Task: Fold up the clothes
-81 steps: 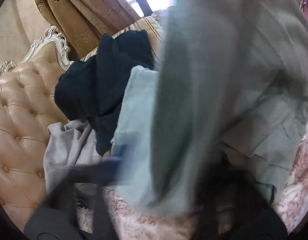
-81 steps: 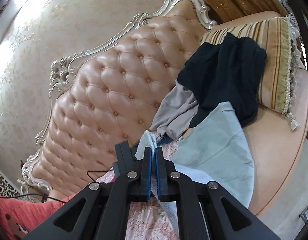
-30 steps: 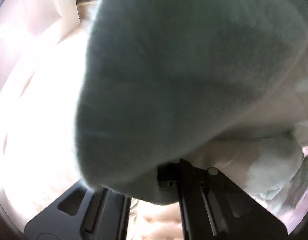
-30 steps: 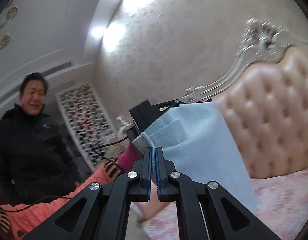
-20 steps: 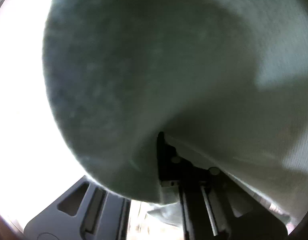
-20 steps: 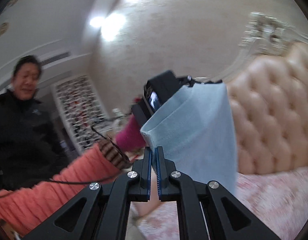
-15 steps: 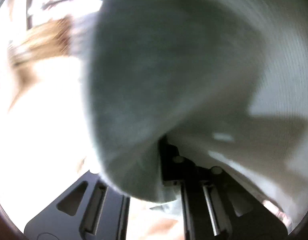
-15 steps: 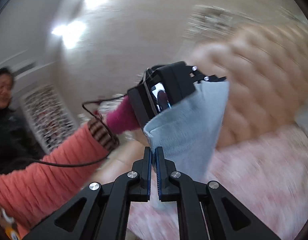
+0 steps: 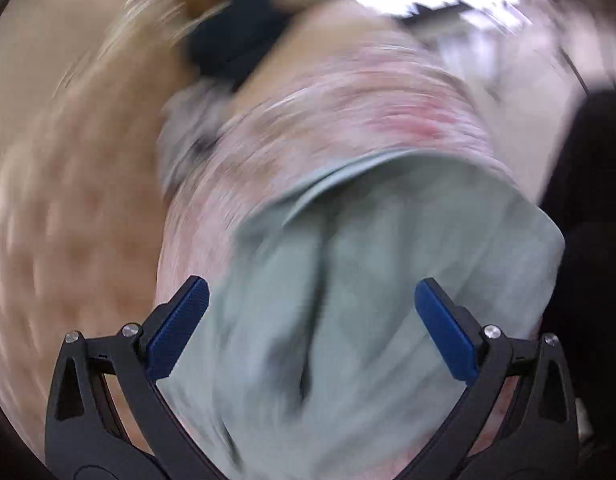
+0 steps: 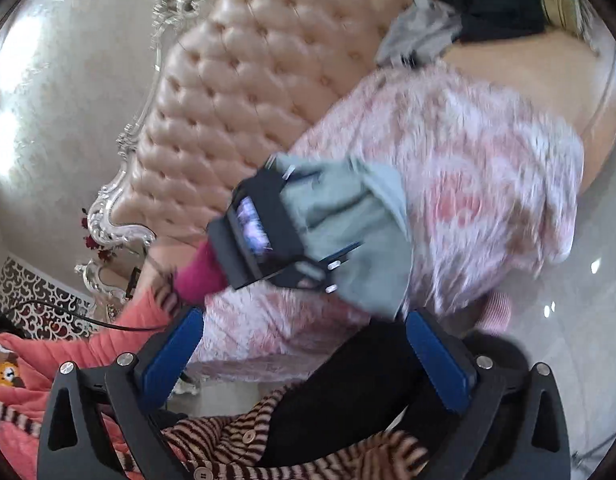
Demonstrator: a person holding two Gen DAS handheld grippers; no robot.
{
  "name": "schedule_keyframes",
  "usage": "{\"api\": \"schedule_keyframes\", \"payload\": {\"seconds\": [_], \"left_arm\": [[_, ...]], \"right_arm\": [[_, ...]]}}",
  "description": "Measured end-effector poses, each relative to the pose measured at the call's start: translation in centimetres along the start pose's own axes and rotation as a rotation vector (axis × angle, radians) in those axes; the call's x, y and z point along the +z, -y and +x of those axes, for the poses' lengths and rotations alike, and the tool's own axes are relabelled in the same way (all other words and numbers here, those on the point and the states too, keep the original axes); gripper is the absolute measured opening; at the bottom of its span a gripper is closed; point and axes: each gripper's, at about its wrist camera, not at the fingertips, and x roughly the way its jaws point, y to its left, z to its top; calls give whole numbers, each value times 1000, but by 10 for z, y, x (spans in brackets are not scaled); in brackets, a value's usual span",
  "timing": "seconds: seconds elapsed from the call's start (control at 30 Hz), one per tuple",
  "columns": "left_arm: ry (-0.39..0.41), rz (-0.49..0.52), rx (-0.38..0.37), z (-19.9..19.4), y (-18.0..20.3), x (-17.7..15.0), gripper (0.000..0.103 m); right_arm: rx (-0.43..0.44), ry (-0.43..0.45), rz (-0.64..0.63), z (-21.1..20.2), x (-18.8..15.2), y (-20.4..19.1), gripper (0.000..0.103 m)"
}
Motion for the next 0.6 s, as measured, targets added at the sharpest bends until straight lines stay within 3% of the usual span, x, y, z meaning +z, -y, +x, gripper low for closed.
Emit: {"api": "schedule_keyframes", "payload": {"seconds": [0.1,0.17,0.27,0.33,0.37,0.43,0.53,0.6], "left_arm": [[28,-399,105,-61,-37,-80,103],[51,-683,120,-108,-46,-137,103],[5,-1092,126,-124,-57,-230,103],[-39,-1292,164,-120,-58,-275,103],[-61,-1362,192,-119,-58,-291,103],[-113,-1425,258,-126,-60,-310,103],[-164,-1374,363,-130,-58,-308,103],[-165,-1351,383,-138,-62,-304,103]], "right_arm": [[-78,46,-215,15,53,-27,103],[-225,-2,-459,63,86,-64,103],[-395,-74,-868,179,101,-113,103],[-458,-101,-1108,257,88,-136,103],[-487,-114,-1225,295,80,-147,103],[-464,-140,-1360,350,61,-160,102],[-389,-181,-1466,414,36,-173,102],[-346,-216,-1471,441,27,-178,102]]}}
